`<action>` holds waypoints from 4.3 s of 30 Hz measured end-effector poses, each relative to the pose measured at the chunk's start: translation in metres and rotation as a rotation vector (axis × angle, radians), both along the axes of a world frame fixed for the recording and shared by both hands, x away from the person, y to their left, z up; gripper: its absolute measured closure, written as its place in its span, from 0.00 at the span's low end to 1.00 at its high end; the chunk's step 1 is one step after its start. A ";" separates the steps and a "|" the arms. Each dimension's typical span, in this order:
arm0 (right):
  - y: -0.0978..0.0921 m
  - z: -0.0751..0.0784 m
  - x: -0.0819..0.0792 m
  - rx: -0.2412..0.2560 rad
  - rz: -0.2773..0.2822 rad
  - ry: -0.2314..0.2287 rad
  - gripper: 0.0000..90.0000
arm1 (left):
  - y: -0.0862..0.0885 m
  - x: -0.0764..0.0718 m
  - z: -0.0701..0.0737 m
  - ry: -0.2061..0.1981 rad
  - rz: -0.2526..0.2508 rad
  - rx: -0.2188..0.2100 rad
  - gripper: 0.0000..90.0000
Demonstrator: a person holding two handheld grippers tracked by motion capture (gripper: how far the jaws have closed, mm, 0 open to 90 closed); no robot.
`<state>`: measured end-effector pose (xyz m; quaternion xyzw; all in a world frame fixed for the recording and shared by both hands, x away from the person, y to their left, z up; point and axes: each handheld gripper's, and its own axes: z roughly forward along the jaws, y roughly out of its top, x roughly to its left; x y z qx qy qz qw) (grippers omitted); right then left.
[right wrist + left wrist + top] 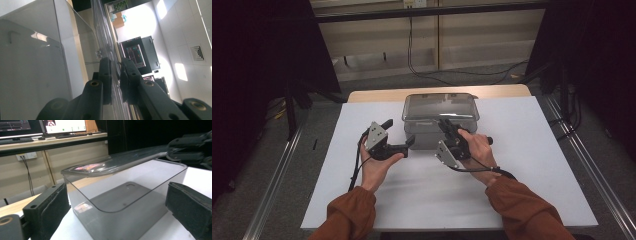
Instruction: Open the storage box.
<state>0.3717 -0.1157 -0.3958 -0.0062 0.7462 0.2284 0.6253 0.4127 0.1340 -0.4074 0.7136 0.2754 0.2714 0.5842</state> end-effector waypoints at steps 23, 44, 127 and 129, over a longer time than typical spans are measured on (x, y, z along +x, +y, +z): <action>0.000 0.004 0.001 0.010 0.000 0.002 0.89 | -0.019 0.029 0.000 -0.114 -0.001 0.039 0.27; -0.015 0.004 0.002 0.179 -0.018 0.089 0.60 | -0.015 0.030 0.001 -0.171 -0.002 0.061 0.43; -0.116 0.030 0.069 1.016 0.009 0.505 0.56 | -0.013 0.068 0.026 -0.108 0.047 -0.034 0.48; -0.116 0.030 0.070 1.024 0.012 0.503 0.56 | -0.013 0.070 0.026 -0.101 0.051 -0.037 0.50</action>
